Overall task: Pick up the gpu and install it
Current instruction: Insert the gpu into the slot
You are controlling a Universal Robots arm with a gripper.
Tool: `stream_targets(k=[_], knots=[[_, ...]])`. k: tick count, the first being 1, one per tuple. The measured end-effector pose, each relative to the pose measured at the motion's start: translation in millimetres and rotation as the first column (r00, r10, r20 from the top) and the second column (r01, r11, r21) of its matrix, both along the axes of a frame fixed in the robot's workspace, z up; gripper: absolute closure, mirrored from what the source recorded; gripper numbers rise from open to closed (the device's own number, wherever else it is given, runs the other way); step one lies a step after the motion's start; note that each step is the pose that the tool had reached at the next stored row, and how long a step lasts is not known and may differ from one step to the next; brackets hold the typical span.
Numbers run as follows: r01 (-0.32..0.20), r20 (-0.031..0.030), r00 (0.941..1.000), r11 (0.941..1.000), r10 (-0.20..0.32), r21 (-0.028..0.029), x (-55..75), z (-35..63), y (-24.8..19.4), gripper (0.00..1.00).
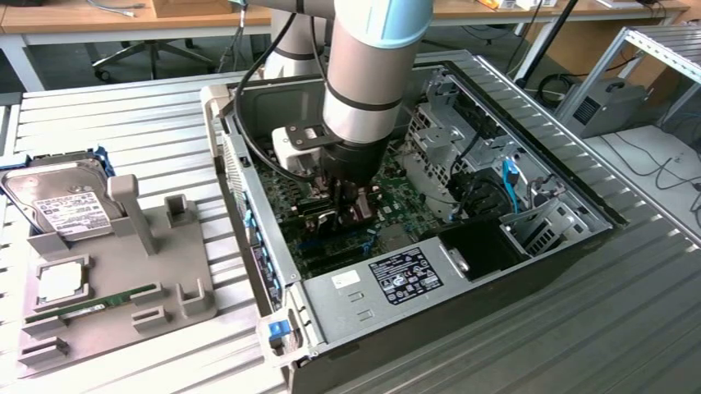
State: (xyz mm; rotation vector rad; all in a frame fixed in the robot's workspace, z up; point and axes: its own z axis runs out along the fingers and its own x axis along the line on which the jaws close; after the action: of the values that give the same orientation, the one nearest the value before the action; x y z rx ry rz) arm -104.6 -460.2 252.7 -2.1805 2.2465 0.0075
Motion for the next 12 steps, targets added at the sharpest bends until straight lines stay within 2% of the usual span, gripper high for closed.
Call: stream_targets(k=[12], knots=[[0.001,0.0000,1.0000,1.0000,-0.001,0.0000,-0.6,-0.8,0.0,0.73]])
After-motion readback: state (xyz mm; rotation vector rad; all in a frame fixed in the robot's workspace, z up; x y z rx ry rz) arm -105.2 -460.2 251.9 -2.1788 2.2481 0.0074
